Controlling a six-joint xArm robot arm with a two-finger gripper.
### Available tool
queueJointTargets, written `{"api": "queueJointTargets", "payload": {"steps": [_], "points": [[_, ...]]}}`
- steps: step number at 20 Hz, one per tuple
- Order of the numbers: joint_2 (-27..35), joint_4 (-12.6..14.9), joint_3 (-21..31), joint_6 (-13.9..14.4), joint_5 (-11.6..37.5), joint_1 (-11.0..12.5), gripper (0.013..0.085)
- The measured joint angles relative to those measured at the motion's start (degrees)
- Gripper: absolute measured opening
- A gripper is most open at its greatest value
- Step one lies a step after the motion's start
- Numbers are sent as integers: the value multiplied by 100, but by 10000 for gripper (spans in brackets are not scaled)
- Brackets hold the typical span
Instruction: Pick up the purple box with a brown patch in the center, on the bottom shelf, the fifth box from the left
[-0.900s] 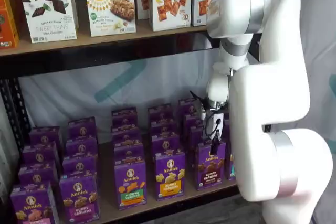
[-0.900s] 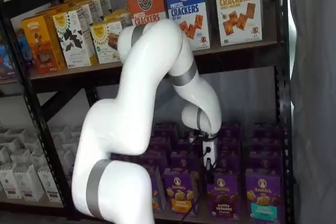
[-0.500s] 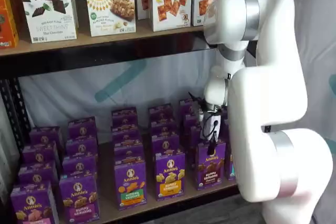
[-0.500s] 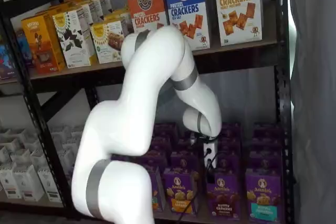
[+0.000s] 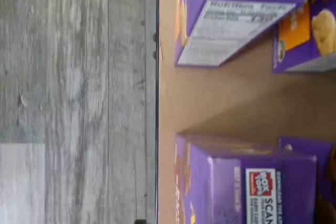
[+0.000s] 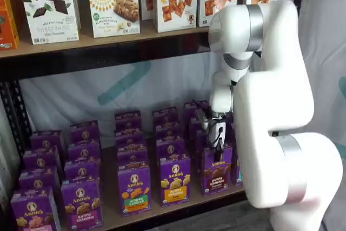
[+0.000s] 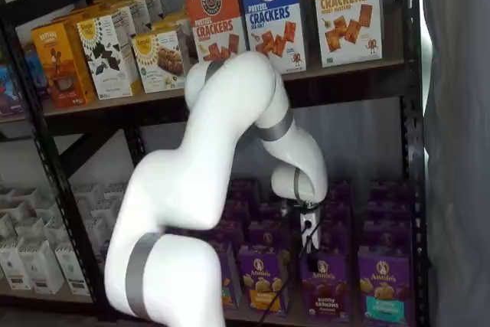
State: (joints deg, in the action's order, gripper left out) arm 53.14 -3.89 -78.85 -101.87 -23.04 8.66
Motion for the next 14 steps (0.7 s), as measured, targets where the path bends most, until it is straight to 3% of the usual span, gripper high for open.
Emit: {"api": "queueJointTargets", "payload": {"steps": [3, 6, 9, 13, 14], "points": [[205, 469, -272, 409, -158, 16, 850], [406, 745, -531, 667, -305, 7, 850], [540, 837, -683, 762, -380, -9, 850], [611, 698, -742, 624, -378, 6, 850], [617, 677, -742, 598, -368, 15, 810]]}}
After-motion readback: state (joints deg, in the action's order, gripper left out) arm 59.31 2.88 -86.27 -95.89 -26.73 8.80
